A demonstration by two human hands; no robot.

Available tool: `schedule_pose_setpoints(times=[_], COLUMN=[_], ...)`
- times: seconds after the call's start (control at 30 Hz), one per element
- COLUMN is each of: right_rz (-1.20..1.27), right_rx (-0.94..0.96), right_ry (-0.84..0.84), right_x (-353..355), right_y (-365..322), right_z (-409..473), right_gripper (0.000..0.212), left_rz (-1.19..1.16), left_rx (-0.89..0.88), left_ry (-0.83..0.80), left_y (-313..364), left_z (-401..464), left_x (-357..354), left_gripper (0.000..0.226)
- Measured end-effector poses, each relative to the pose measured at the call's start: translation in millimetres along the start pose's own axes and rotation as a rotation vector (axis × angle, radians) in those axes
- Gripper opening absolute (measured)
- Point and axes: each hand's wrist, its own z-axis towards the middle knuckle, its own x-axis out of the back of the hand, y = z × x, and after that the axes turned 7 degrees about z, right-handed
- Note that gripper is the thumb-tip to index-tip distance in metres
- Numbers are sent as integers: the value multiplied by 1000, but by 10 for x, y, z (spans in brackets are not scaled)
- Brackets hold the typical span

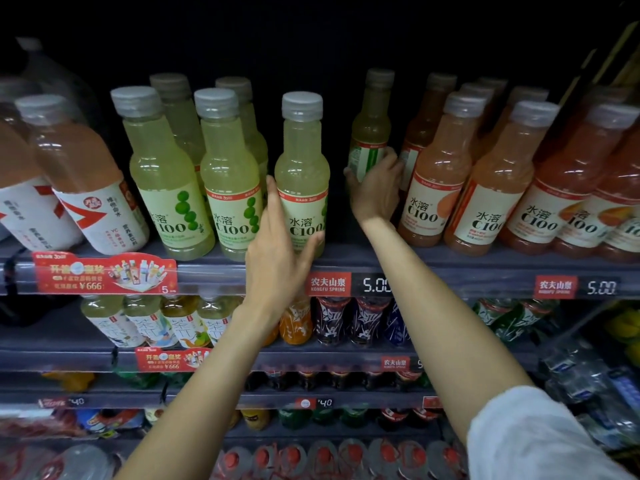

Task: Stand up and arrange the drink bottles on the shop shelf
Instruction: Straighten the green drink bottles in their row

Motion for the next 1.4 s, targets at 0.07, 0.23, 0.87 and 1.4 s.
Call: schedule_pose_setpoints(times=[0.07, 0.23, 0.87, 1.4], right_rz=[-5, 52, 664, 424], right_rx=[-49, -113, -21, 65], right_ry=[22, 53, -600, -544], right_x=[-85, -175, 612, 620], right_y=[-22, -38, -39, -299], right_z=[78, 215, -69, 79], right_gripper=[78, 72, 81, 62], left_rz=[0, -11, -32, -98], left_rx=[-2, 2, -11, 17], left_ry=[1, -5, 26, -2], left_y=[0, -1, -34, -60], left_z=[-3, 2, -7, 14], left_x=[-4, -1, -41, -39], left_gripper=[95, 93, 91, 94])
